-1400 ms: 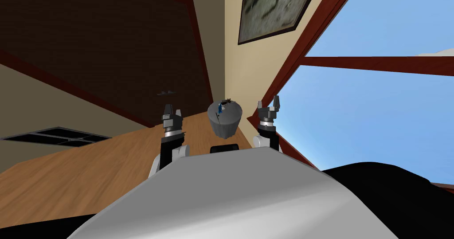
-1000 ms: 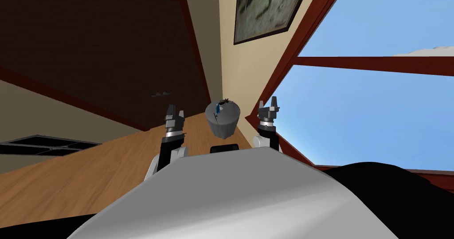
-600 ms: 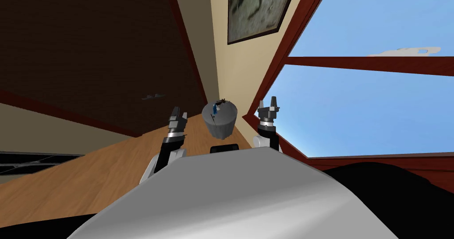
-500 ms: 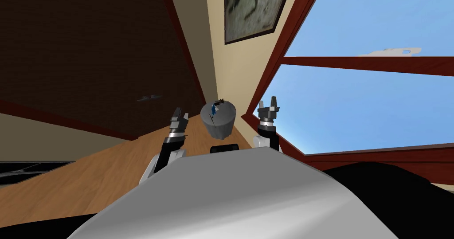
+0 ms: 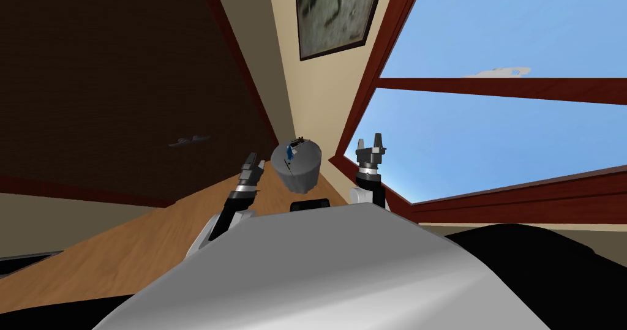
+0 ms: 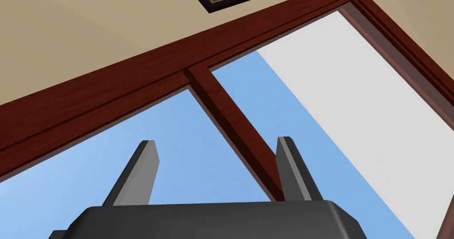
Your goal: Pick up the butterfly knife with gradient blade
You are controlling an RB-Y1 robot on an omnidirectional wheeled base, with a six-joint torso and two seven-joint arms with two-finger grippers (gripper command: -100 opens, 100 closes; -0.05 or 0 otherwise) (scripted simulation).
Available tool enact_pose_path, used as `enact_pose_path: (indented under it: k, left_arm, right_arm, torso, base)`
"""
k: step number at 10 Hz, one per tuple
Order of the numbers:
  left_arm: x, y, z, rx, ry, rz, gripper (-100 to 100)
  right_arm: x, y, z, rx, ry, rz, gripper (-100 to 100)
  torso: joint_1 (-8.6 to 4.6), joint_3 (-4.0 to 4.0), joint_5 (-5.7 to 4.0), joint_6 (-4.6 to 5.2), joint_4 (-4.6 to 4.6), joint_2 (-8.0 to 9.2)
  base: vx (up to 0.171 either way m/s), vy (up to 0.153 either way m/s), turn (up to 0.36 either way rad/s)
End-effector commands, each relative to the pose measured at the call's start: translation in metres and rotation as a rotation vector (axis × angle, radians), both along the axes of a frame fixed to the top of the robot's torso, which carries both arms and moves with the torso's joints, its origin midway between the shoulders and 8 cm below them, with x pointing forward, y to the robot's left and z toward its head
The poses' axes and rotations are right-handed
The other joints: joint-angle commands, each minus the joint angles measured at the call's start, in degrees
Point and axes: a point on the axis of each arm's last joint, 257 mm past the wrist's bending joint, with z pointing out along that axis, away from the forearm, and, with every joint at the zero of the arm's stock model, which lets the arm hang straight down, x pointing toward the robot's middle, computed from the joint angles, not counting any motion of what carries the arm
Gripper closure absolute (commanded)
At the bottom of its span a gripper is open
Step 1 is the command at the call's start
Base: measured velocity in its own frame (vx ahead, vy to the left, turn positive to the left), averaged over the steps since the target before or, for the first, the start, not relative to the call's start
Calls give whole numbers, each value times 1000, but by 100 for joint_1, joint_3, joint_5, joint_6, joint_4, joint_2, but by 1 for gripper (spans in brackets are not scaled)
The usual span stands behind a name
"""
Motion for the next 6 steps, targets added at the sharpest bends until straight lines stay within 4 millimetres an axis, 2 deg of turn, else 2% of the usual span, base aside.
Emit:
enact_pose_path:
  k: [1, 2, 4, 5, 6]
  left_arm:
    - [-1, -3, -19, -15, 57, -34, -100]
    - [-1, -3, -19, -8, 59, -39, -100]
    - [-6, -7, -56, -49, 173, -87, -100]
    - [-7, -7, -57, -28, 179, -99, -100]
    - [-11, -8, -78, -56, 242, -117, -100]
  right_arm:
    - [0, 0, 0, 0, 0, 0, 0]
    - [0, 0, 0, 0, 0, 0, 0]
    - [0, 0, 0, 0, 0, 0, 0]
    - [0, 0, 0, 0, 0, 0, 0]
    - [0, 0, 0, 0, 0, 0, 0]
  torso:
    - [0, 0, 0, 0, 0, 0]
    - [-1, -1, 0, 4, 0, -1]
    - [0, -1, 0, 4, 0, -1]
    - [-1, -2, 0, 4, -1, -3]
    - [1, -2, 0, -1, -1, -3]
  base:
    - [15, -7, -277]
    - [10, 1, -121]
    - [15, -4, -342]
    - [15, 3, -168]
    - [18, -3, -362]
